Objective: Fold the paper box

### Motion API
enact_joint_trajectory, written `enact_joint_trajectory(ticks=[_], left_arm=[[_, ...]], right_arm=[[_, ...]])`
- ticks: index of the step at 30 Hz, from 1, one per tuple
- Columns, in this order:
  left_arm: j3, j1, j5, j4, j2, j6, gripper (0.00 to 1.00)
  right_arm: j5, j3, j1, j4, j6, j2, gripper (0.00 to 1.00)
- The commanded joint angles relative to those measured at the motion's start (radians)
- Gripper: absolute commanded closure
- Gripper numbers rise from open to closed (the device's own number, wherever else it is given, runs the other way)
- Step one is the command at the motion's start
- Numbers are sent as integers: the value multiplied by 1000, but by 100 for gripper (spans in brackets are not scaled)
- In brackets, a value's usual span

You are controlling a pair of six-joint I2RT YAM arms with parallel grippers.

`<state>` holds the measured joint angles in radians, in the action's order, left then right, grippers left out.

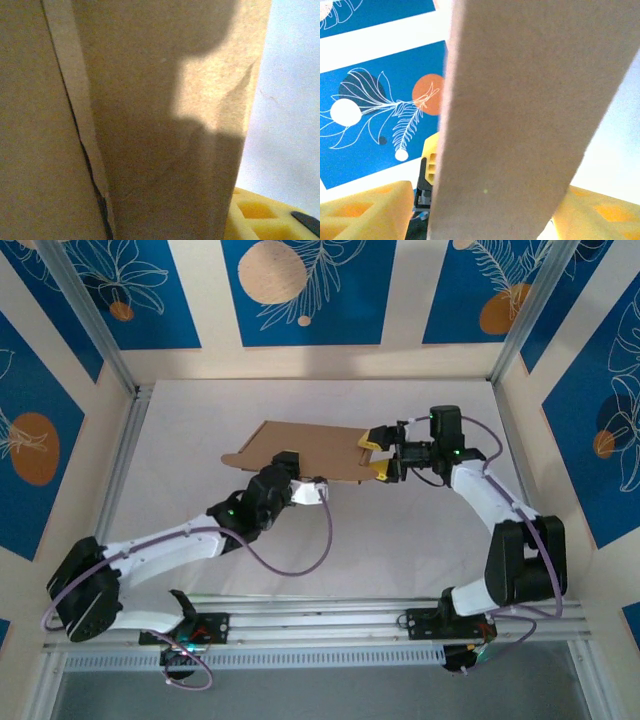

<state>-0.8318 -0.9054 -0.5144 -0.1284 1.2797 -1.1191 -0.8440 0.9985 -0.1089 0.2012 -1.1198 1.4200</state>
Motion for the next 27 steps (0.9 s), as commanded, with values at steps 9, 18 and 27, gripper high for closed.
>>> enact_joint_trajectory(ticks=[9,18,27], left_arm=[[-435,-8,231,917,87,373,63],[-691,-9,405,1219,356,474,65],[-865,-12,500,1361,589,480,66]], right_arm=[[453,185,55,546,490,-218,35],[786,154,-149,495,982,-374,38],[749,160,-270,597,1329,-401,40]])
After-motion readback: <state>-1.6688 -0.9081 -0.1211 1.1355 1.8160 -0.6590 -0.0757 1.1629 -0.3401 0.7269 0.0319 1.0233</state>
